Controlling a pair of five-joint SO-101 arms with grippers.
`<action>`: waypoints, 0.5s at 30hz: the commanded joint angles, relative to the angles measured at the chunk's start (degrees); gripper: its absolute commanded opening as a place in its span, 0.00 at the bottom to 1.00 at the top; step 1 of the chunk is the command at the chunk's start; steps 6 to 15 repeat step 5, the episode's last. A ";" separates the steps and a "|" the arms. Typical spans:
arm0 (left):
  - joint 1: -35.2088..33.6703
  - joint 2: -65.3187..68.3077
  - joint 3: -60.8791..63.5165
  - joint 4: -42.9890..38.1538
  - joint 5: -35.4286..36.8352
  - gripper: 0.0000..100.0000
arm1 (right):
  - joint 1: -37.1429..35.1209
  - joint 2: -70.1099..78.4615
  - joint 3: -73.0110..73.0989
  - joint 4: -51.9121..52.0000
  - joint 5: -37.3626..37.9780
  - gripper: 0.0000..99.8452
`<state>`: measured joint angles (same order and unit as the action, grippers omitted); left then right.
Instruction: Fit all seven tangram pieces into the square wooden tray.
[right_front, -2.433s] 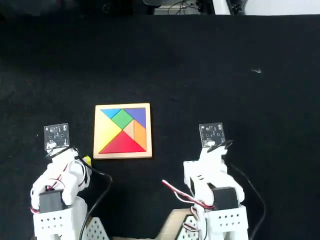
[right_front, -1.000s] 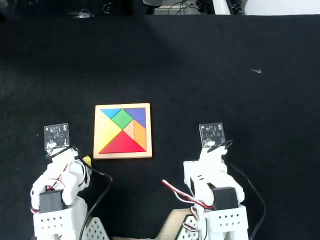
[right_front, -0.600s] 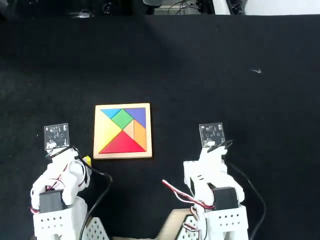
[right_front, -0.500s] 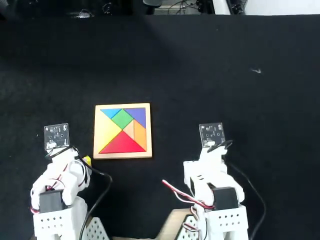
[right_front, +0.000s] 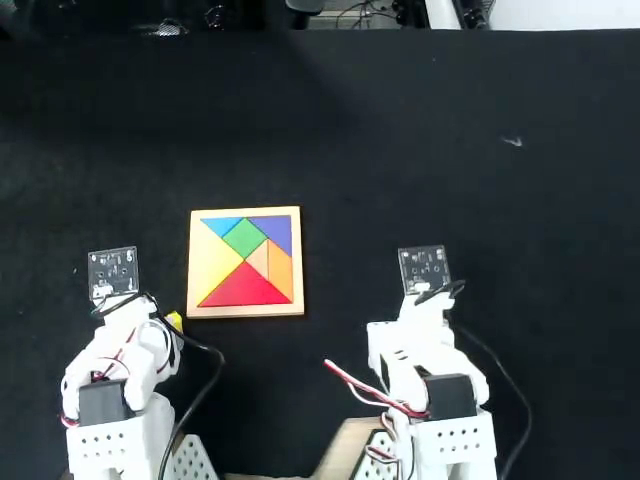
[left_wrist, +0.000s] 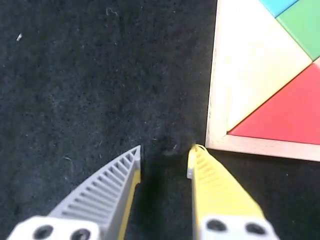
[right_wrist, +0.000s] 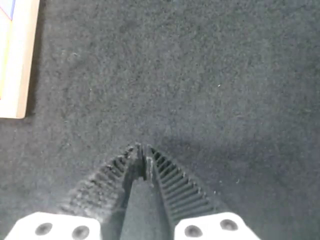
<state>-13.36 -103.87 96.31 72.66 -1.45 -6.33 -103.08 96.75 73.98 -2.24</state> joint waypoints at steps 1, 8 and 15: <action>-0.48 -0.44 1.10 0.26 0.53 0.16 | -0.44 -4.26 -0.13 0.26 0.09 0.01; -0.48 -0.44 1.10 0.26 0.53 0.16 | -0.44 -4.26 -0.13 0.26 0.09 0.01; -0.48 -0.44 1.10 0.26 0.53 0.16 | -0.44 -4.26 -0.13 0.26 0.09 0.01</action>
